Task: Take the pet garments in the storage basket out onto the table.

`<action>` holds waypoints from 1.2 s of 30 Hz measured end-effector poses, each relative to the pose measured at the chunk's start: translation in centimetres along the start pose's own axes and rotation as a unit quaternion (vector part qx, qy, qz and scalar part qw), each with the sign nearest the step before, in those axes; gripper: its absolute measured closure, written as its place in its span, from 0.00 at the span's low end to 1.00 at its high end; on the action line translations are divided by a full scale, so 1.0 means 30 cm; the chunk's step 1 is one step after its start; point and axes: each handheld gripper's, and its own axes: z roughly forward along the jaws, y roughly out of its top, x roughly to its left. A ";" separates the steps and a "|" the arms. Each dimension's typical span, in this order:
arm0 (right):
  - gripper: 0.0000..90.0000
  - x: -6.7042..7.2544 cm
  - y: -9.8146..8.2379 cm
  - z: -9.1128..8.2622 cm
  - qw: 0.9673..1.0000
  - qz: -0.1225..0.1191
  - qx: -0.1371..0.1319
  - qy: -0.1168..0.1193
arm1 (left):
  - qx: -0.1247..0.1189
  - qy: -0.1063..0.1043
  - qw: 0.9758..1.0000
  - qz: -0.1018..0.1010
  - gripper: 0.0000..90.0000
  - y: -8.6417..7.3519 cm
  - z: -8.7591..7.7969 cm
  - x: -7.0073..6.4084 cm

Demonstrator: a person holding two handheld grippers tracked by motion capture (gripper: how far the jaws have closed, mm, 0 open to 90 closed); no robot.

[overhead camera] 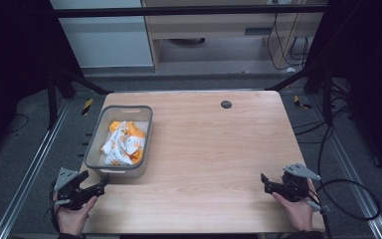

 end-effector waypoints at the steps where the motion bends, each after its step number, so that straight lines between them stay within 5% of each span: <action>1: 0.10 0.000 0.000 0.000 1.000 0.000 0.000 0.000 | -0.003 -0.002 1.000 0.000 0.17 0.005 -0.005 -0.001; 24: 0.10 0.004 -0.003 0.003 1.000 -0.001 0.005 0.006 | -0.019 -0.015 1.000 -0.001 0.19 0.082 -0.044 -0.004; 36: 0.10 0.006 -0.006 0.005 1.000 -0.006 0.008 0.002 | -0.019 -0.027 0.999 0.014 0.20 0.130 -0.048 -0.006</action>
